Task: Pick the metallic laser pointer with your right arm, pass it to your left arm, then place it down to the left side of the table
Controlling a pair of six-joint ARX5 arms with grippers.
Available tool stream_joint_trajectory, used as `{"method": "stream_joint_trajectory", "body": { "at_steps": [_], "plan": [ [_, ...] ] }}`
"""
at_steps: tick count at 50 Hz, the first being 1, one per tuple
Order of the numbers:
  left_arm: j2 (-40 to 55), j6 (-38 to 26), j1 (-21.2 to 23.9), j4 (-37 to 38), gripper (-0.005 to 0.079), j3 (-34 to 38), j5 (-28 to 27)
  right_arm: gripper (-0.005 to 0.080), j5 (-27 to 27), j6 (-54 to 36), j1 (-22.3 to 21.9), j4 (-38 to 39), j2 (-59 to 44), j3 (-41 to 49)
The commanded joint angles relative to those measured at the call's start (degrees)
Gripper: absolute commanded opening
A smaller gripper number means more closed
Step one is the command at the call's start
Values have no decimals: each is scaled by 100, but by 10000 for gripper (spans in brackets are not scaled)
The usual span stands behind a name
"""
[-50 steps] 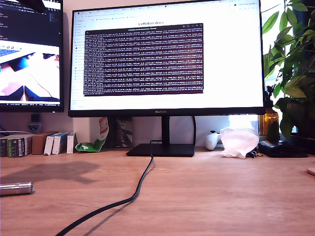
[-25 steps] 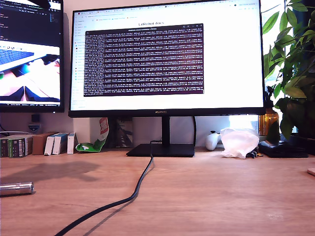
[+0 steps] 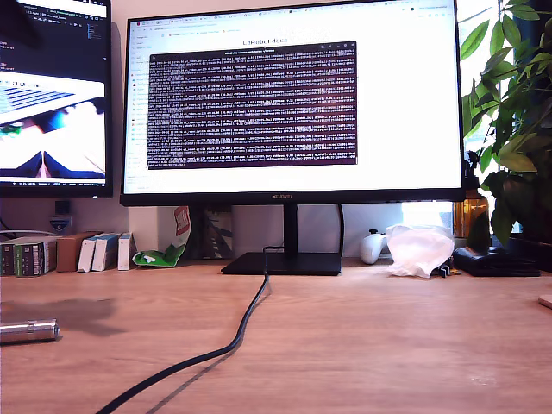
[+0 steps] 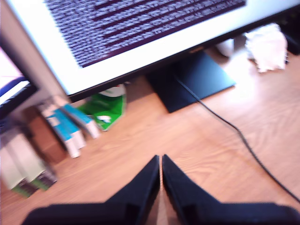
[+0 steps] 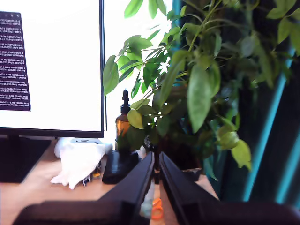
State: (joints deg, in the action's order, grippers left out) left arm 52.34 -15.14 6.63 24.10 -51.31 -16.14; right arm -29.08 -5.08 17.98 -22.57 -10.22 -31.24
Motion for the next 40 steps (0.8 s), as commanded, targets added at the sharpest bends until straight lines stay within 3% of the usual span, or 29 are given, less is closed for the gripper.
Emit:
{"method": "stream_joint_trajectory", "body": {
  "at_steps": [1, 12, 19, 24, 30, 40],
  "plan": [
    [-127, 37, -70, -227, -19, 326, 13, -11, -2, -26, -39, 442, 37, 219],
    [-621, 284, -101, -756, -19, 1027, 11, -11, -20, 105, -39, 881, 37, 702],
    [-957, 566, -96, -1161, -19, 1412, 11, -11, -566, 474, -39, 1327, 37, 769],
    [-1204, 765, -92, -1263, -19, 1609, 13, -11, -660, 568, -39, 1602, 37, 769],
    [-1497, 754, -44, -1292, -19, 1751, 11, -11, -634, 522, -37, 1578, 37, 772],
    [-1941, 772, 190, -1517, -19, 1945, 20, -11, -114, 826, -31, 1331, 37, 826]
  ]
}}
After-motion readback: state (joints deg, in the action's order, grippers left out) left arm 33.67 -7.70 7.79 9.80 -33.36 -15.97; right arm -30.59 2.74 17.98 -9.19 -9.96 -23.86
